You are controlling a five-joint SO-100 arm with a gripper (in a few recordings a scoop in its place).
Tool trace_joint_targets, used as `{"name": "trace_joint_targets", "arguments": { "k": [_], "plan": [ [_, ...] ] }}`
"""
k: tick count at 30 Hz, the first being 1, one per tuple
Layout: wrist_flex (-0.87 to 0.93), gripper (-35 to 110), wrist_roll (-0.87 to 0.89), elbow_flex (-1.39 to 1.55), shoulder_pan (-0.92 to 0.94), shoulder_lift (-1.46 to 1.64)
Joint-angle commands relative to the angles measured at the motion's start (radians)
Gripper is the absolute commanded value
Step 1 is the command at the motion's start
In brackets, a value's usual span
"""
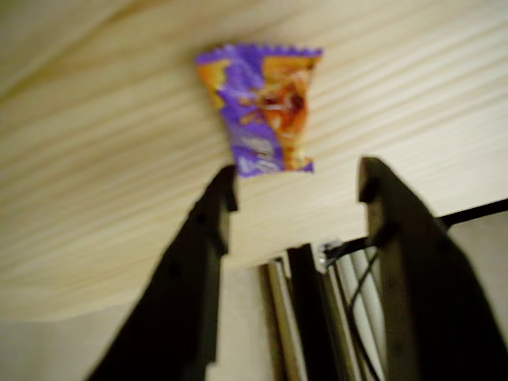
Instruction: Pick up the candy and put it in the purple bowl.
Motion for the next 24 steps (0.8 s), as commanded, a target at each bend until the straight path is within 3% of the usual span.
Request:
{"name": "trace_joint_targets", "arguments": {
  "k": [1,13,24],
  "plan": [
    [0.021,27,-0.048,-0.098,0.017,-0.005],
    [0.023,33,-0.135,-0.051,0.057,-0.032],
    [-0.005,33,-0.097,-0.038,0.032,-0.052]
  ]
}}
